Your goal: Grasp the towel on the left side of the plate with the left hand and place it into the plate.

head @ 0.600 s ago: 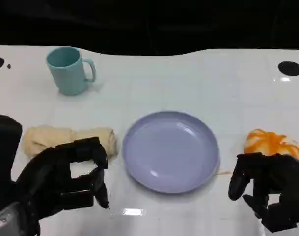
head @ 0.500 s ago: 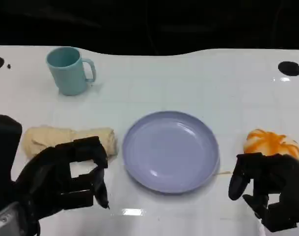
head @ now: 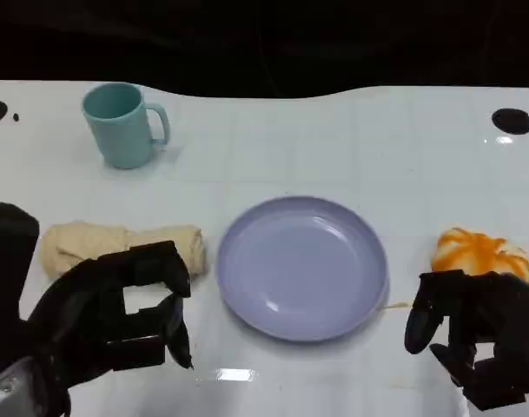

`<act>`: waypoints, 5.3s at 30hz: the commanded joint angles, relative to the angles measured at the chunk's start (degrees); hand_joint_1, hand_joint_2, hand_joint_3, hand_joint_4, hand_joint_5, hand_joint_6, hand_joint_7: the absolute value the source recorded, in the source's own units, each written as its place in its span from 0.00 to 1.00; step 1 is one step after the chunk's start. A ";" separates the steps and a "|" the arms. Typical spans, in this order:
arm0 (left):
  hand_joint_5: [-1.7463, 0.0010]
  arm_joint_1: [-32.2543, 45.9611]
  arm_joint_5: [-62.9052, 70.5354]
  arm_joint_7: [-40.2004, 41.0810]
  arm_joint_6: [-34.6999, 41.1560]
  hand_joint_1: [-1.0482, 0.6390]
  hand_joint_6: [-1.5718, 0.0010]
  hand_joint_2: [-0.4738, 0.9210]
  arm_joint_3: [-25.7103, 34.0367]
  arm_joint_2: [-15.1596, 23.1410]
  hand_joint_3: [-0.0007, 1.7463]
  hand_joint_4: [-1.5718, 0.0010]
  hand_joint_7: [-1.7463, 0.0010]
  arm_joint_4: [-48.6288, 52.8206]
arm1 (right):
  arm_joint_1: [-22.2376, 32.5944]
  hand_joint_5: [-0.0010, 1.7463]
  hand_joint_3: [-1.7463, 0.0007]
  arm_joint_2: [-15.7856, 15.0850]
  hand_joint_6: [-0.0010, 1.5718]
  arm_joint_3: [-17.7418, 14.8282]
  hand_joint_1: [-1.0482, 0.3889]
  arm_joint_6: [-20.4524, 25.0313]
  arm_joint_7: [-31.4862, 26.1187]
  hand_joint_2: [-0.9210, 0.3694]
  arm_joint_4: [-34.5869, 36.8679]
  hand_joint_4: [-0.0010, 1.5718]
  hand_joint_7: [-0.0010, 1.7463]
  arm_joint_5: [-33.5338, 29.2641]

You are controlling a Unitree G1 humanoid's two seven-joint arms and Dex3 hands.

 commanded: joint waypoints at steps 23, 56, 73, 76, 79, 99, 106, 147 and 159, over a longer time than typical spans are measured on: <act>0.35 1.56 12.84 3.85 -9.54 0.54 0.56 0.79 -3.91 3.10 0.51 0.59 0.64 -2.32 | -0.81 1.00 0.36 0.50 0.45 0.49 0.74 -1.03 -0.55 0.29 0.01 0.46 0.83 -0.11; 0.82 -22.08 72.44 -9.57 -42.71 0.29 0.79 1.00 -29.68 20.59 0.03 0.83 0.99 29.19 | -1.30 1.00 0.38 1.41 0.45 2.32 0.73 2.05 -1.33 0.28 -1.78 0.46 0.82 -1.57; 0.96 -33.43 77.01 0.60 -53.26 0.32 0.64 1.00 -35.34 9.22 0.03 0.63 0.97 66.96 | -0.66 1.00 0.35 1.28 0.45 2.60 0.72 2.96 -1.60 0.31 -3.20 0.47 0.82 -1.89; 0.93 -33.95 76.41 3.45 -54.57 0.34 0.57 1.00 -35.11 7.66 0.04 0.54 0.96 71.09 | -0.49 1.00 0.35 1.14 0.45 2.37 0.72 3.31 -1.43 0.31 -3.58 0.46 0.82 -1.72; 0.90 -34.91 76.02 6.11 -55.92 0.38 0.50 1.00 -34.94 6.50 0.06 0.48 0.94 74.78 | -0.46 1.00 0.36 1.01 0.45 2.26 0.73 3.02 -1.39 0.30 -3.43 0.46 0.82 -1.72; 0.00 -34.45 73.44 27.83 -69.55 0.52 0.62 0.83 -31.20 6.46 0.47 0.46 0.00 79.03 | 0.68 1.00 0.38 1.02 0.44 1.74 0.73 4.23 -1.74 0.29 -4.97 0.46 0.82 -1.84; 0.00 -33.13 70.66 26.04 -68.02 0.51 0.63 0.79 -27.13 6.47 0.44 0.46 0.00 69.29 | 0.50 1.00 0.37 1.00 0.45 1.77 0.72 3.78 -1.66 0.30 -4.67 0.46 0.82 -1.83; 0.62 -30.11 76.26 -2.68 -54.01 0.38 0.65 1.00 -36.53 -3.00 0.07 0.76 0.98 39.36 | 0.12 1.00 0.38 0.83 0.44 1.84 0.72 5.28 -1.21 0.29 -5.66 0.46 0.82 -1.38; 0.69 -27.91 73.24 -7.27 -53.21 0.33 0.71 1.00 -32.29 1.09 0.10 0.79 0.96 33.00 | 0.30 1.00 0.37 0.91 0.45 1.74 0.73 5.30 -1.14 0.29 -5.57 0.46 0.83 -1.17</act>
